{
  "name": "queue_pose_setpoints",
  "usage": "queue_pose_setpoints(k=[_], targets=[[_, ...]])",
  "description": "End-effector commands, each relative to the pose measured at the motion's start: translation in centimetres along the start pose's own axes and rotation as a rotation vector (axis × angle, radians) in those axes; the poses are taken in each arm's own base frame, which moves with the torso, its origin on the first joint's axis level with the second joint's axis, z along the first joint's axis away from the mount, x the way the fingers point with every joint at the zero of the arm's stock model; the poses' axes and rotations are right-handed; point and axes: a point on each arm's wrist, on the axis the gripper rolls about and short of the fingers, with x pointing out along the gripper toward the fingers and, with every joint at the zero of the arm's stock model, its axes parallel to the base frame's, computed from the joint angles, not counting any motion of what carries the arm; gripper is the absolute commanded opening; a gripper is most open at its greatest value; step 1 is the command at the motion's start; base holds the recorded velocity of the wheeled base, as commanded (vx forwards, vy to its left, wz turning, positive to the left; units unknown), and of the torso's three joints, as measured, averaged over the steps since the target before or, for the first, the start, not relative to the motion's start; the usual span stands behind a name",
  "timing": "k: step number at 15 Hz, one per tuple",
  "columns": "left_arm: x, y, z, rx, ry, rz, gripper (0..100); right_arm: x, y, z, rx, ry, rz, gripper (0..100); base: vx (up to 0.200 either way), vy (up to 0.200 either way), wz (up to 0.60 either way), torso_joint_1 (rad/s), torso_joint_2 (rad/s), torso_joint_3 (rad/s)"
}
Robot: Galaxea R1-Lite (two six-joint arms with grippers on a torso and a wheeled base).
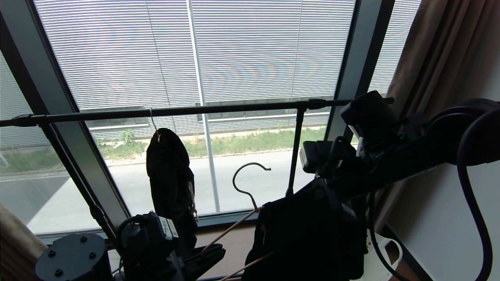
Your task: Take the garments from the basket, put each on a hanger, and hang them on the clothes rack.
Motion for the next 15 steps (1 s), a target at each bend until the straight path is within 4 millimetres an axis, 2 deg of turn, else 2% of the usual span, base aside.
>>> queue_pose_setpoints(k=[1,2,3,6,9,13,14,15], targets=[[-0.1,0.0,0.1,-0.002,-0.007,0.004,0,0.0,0.0,0.1,-0.003,-0.003,-0.002,0,0.000,0.000,0.00,0.000,0.00,0.000],[-0.1,0.0,0.1,-0.002,-0.007,0.004,0,0.0,-0.1,0.1,-0.003,-0.004,-0.003,0,0.000,0.000,0.00,0.000,0.00,0.000],[-0.1,0.0,0.1,-0.002,-0.007,0.004,100,-0.1,-0.1,0.2,-0.005,-0.007,-0.006,0,0.000,0.000,0.00,0.000,0.00,0.000],[-0.4,0.6,0.2,-0.017,-0.015,0.031,100,-0.1,0.0,0.1,-0.003,-0.004,-0.003,0,0.000,0.000,0.00,0.000,0.00,0.000],[-1.7,1.2,1.6,-0.002,-0.093,0.077,100,-0.1,-0.1,-0.1,0.003,0.020,-0.027,0,0.000,0.000,0.00,0.000,0.00,0.000],[-2.7,2.7,4.0,-0.046,-0.229,0.157,100,-0.4,-0.7,-0.3,0.176,0.112,-0.168,0,0.000,0.000,0.00,0.000,0.00,0.000],[-3.2,2.5,4.3,-0.068,-0.250,0.157,100,-0.4,-0.8,-0.1,0.237,0.100,-0.188,0,0.000,0.000,0.00,0.000,0.00,0.000],[-3.7,2.2,3.6,-0.104,-0.226,0.153,100,-0.6,-0.8,0.2,0.313,0.084,-0.223,0,0.000,0.000,0.00,0.000,0.00,0.000]])
